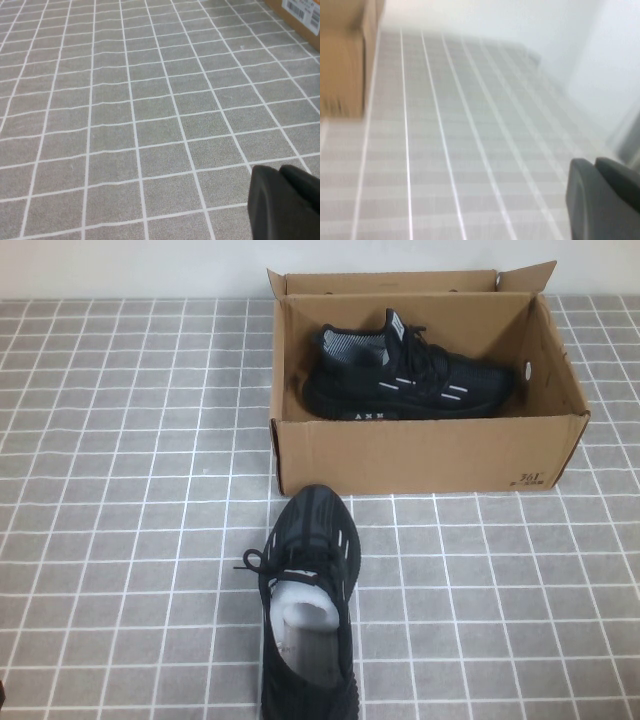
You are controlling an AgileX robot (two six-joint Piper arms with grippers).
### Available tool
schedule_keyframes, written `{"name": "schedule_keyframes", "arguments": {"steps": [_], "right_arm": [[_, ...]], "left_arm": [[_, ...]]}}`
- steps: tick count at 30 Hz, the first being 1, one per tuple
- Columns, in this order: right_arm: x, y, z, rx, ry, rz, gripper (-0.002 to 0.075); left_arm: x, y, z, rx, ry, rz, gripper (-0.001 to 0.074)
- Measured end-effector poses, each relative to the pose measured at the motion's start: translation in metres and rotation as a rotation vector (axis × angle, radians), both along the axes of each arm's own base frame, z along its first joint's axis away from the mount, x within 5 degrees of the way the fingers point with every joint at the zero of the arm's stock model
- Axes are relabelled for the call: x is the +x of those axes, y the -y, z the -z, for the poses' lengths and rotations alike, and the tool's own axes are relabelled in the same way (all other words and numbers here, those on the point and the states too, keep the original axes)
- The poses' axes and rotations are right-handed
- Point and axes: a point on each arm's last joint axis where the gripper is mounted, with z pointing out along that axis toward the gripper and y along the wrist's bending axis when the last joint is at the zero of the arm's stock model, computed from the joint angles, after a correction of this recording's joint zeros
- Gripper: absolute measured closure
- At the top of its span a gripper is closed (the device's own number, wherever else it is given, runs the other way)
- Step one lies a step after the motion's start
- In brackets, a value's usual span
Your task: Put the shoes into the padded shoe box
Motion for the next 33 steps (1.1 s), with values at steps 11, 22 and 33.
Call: {"name": "schedule_keyframes", "arguments": {"steps": [11, 22, 33], "right_arm": [[0.002, 0.001, 0.038, 0.086, -0.116, 0.024, 0.0734], [0.002, 0.001, 0.038, 0.088, -0.115, 0.024, 0.0734], [0.002, 0.001, 0.038, 0.090, -0.115, 0.024, 0.0734]], "left_arm": [[0.000, 0.000, 0.000, 0.000, 0.000, 0.000, 0.0738], [0.000, 0.000, 0.000, 0.000, 0.000, 0.000, 0.0738], [0.000, 0.000, 0.000, 0.000, 0.000, 0.000, 0.0738]]}}
